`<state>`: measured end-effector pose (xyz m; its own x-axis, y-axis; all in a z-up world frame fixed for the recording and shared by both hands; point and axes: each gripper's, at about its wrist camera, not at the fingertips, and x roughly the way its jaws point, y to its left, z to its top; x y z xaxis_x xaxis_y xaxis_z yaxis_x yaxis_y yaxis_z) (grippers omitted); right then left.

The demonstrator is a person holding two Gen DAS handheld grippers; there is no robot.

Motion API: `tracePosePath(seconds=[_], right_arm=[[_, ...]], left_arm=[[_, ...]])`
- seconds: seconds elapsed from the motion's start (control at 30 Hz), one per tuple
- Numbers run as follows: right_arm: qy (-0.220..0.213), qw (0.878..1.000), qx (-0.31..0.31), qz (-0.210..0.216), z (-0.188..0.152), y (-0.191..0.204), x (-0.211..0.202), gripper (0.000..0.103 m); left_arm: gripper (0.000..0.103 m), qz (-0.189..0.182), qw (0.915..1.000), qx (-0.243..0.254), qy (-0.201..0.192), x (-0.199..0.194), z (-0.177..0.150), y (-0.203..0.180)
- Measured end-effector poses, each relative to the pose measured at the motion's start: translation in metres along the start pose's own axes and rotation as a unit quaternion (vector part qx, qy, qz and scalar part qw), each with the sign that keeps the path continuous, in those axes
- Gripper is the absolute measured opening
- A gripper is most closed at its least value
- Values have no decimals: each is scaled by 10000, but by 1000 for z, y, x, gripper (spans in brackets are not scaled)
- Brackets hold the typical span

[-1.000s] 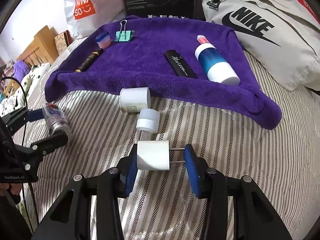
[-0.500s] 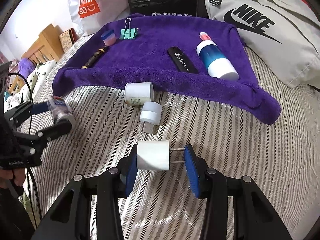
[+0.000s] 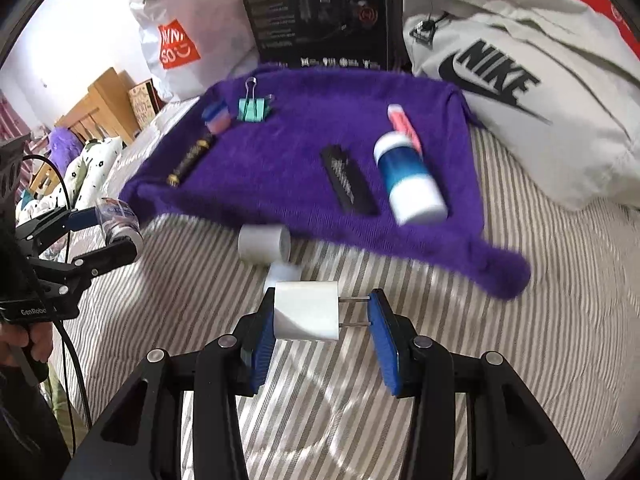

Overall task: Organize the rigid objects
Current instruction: 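Lay the pill bottle on the towel with left while right places the charger plug there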

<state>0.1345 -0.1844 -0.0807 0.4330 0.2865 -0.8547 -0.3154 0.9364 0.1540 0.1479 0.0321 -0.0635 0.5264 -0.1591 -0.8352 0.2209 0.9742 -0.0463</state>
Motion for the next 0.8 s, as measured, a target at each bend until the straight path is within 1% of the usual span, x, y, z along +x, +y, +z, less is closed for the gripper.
tracePosePath(seconds=[0.13,0.27,0.4,0.67,0.8], right_arm=[[-109,9999,-66,10,19,-4,-2,44],[-203,9998,-54,29,40,-11,1,44],[-307,9995,19,71,64,-21,10,44],[-264,9996,-44,29,116,-28,53,44],[-78,9997,-196,-113,132,-28,81,44]], left_arm=[[80,66,10000,66,-30,10,24,2],[80,97,9999,71,-30,22,42,6],[80,97,10000,9,9,33,48,12],[80,124,9998,-54,143,51,52,21],[80,110,9998,-70,161,56,53,25]])
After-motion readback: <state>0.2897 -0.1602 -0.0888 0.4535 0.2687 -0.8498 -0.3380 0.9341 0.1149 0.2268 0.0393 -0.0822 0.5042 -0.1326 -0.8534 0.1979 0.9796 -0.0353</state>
